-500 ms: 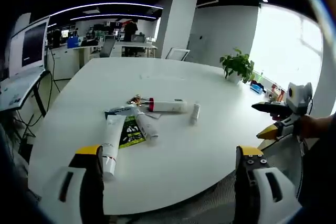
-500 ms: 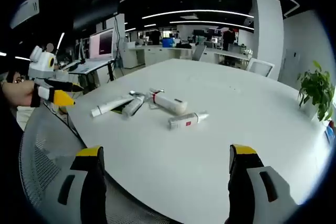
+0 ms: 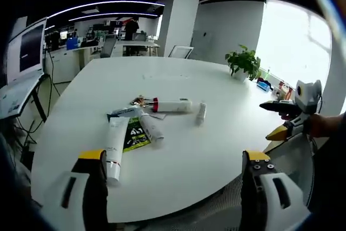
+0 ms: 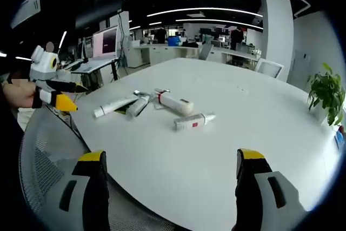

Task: Arrange the skincare products in the storage area until every visible bottle or jar stands upright without overlapping.

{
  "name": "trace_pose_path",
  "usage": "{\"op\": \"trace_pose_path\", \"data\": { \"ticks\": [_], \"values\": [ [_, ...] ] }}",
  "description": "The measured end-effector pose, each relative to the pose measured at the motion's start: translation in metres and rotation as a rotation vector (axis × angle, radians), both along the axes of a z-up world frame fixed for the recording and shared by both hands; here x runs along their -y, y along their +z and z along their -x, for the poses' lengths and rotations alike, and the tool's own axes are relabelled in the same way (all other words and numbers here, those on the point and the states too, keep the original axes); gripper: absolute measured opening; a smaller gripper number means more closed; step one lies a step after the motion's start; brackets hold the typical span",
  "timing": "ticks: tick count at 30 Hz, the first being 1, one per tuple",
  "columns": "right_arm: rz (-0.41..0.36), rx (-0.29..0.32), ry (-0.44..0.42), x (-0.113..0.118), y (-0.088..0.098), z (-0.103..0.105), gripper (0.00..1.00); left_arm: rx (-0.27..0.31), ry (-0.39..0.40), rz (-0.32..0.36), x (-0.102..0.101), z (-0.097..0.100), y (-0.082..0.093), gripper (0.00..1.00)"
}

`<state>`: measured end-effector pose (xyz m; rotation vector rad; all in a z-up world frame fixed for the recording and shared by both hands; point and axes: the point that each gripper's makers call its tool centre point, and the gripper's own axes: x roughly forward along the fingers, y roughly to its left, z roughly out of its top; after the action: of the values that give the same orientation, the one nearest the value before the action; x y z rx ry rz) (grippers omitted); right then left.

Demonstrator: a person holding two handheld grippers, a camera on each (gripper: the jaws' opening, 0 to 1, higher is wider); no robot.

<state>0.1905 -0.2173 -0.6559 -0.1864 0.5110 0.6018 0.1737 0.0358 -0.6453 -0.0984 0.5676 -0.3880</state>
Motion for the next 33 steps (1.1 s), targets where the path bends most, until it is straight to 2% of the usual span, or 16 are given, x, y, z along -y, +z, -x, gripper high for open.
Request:
{"op": "trace_pose_path", "data": {
  "ticks": [4, 12, 33],
  "values": [
    [0.009, -0.005, -0.001, 0.0001, -0.0020, -0.0008, 0.99, 0.002, 0.014, 0.016, -0.0017, -0.0007, 0.0001, 0.97],
    [0.015, -0.008, -0.001, 0.0005, -0.0024, 0.0004, 0.98, 0.006, 0.014, 0.004, -0.0017, -0.0009, -0.0005, 0.98],
    [0.027, -0.021, 0.000, -0.0015, -0.0008, 0.0032, 0.97, -0.010, 0.003, 0.008, -0.0003, 0.0003, -0.0043, 0.95]
  ]
}}
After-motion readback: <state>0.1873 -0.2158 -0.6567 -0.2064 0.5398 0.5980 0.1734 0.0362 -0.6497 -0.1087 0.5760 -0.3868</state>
